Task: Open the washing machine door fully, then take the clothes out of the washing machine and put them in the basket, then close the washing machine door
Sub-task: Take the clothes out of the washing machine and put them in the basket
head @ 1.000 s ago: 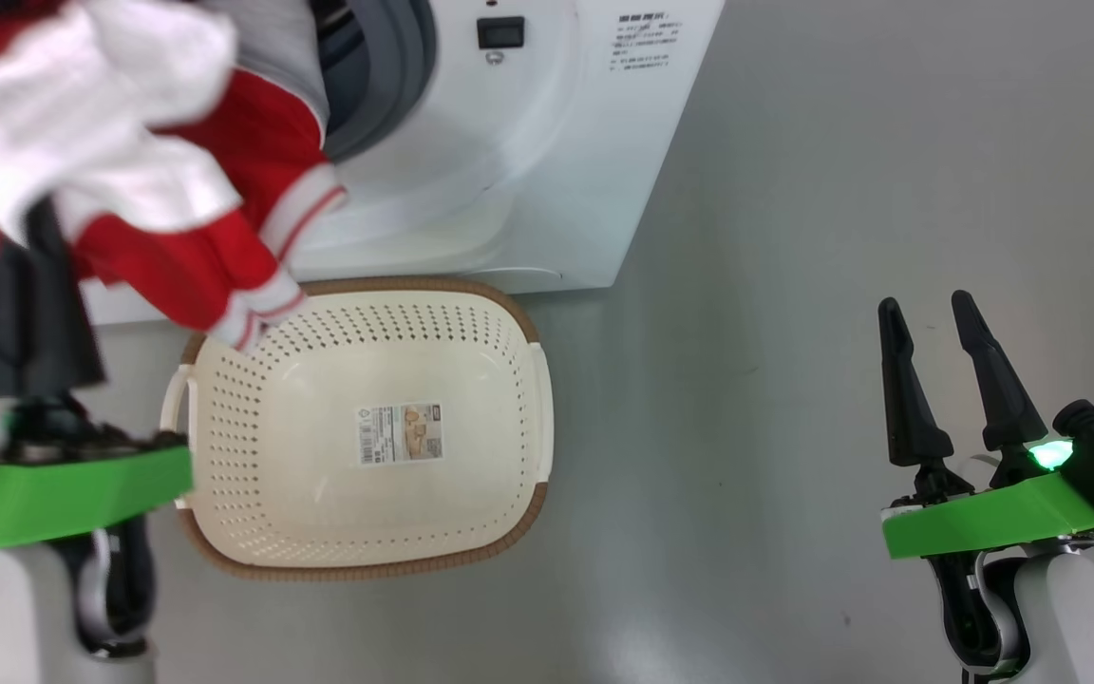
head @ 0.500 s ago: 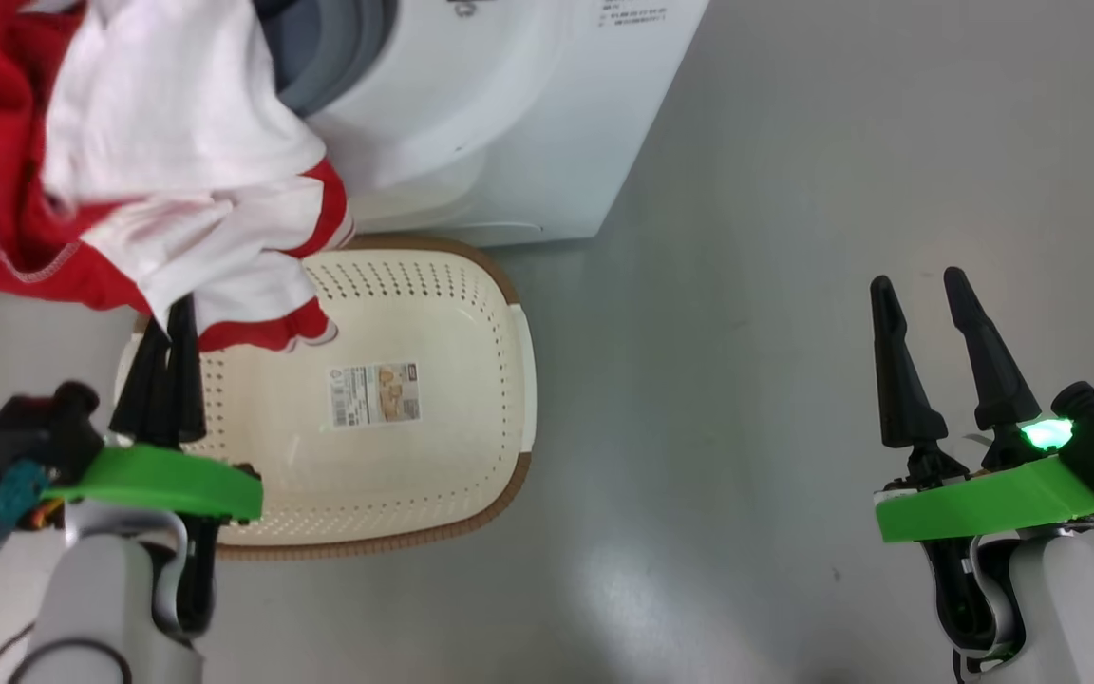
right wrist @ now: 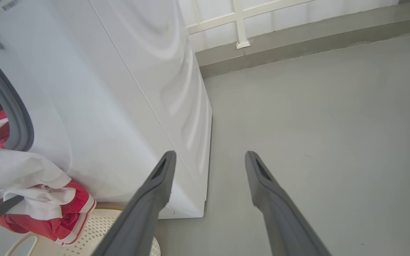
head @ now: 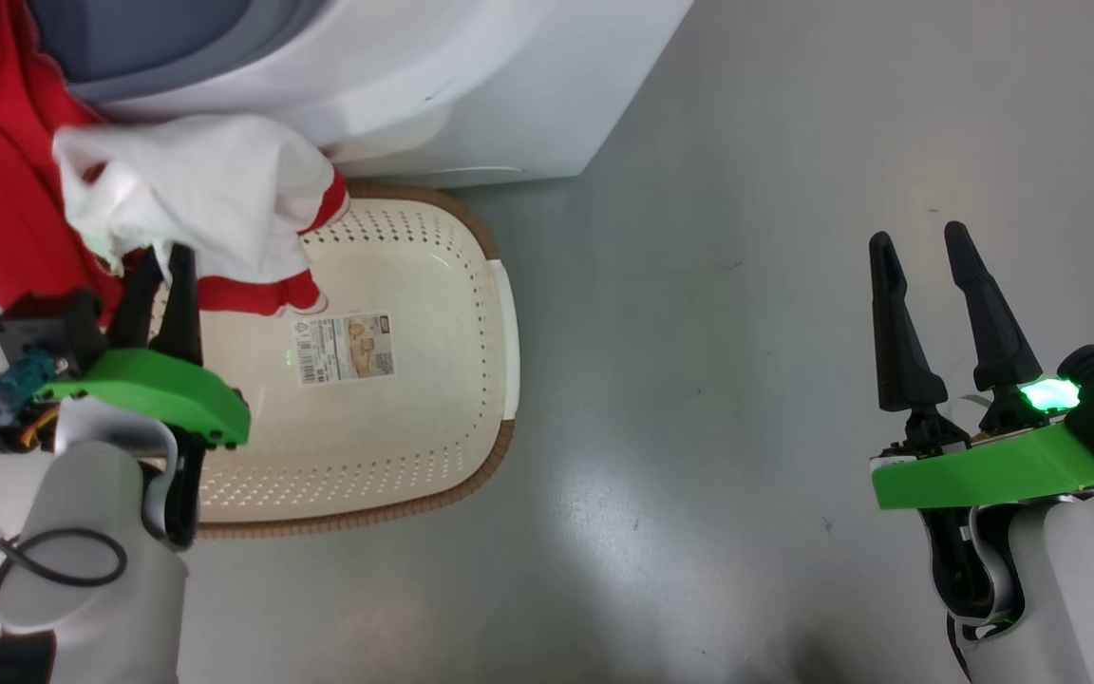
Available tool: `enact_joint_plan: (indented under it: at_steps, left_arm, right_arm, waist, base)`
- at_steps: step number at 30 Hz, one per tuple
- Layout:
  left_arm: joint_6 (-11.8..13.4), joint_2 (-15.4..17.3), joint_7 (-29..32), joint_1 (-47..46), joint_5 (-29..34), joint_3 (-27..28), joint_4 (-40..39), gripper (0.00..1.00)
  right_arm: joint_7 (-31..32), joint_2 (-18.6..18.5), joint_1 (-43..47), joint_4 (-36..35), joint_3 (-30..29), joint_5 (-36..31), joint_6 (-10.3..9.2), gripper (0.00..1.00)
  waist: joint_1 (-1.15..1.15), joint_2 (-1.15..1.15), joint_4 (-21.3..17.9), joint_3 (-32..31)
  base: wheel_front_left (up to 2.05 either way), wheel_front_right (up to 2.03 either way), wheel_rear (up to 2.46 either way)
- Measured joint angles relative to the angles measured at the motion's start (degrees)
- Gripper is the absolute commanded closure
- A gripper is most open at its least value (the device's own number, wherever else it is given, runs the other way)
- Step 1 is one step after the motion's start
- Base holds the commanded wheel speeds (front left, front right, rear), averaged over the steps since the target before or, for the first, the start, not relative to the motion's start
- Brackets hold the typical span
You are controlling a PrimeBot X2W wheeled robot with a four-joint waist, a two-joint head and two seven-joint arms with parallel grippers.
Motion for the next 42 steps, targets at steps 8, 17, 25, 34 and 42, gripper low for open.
enact_joint_plan:
  at_steps: [8,17,25,34,42]
  left_arm:
    - [0.0,-0.27,0.0,-1.07,0.88,0.51,1.83,0.0]
    - [0.0,-1.08,0.0,-1.37,0.73,1.12,0.05,0.0]
    - [0.0,-2.13,0.0,3.67,0.27,2.86,-5.91,0.0]
    - [-0.01,-3.45,-0.01,8.93,0.51,5.56,-16.6,0.0]
    - [0.0,-3.71,-0.02,17.36,1.38,6.67,-28.35,0.0]
  right_arm:
    - [0.0,0.0,0.0,0.03,-0.02,0.0,0.0,0.0]
    - [0.0,0.0,-0.01,0.12,-0.24,-0.03,0.0,0.0]
    - [0.0,-0.02,0.0,0.42,-0.56,-0.85,0.0,0.0]
    - [-0.01,-0.03,0.34,0.9,-1.25,-1.63,0.0,0.0]
    - [0.0,-0.04,1.02,1.27,-1.52,-2.19,0.0,0.0]
  waist:
    - [0.0,0.0,-0.24,0.59]
    - [0.0,0.0,0.86,-0.01]
    - [0.0,0.0,2.4,-1.68]
    - [0.0,0.0,4.36,-3.7]
    - [0.0,0.0,5.22,-5.86]
  base:
    - [0.0,0.0,0.0]
    - [0.0,0.0,0.0]
    - [0.0,0.0,0.0]
    - [0.0,0.0,0.0]
    - [0.0,0.0,0.0]
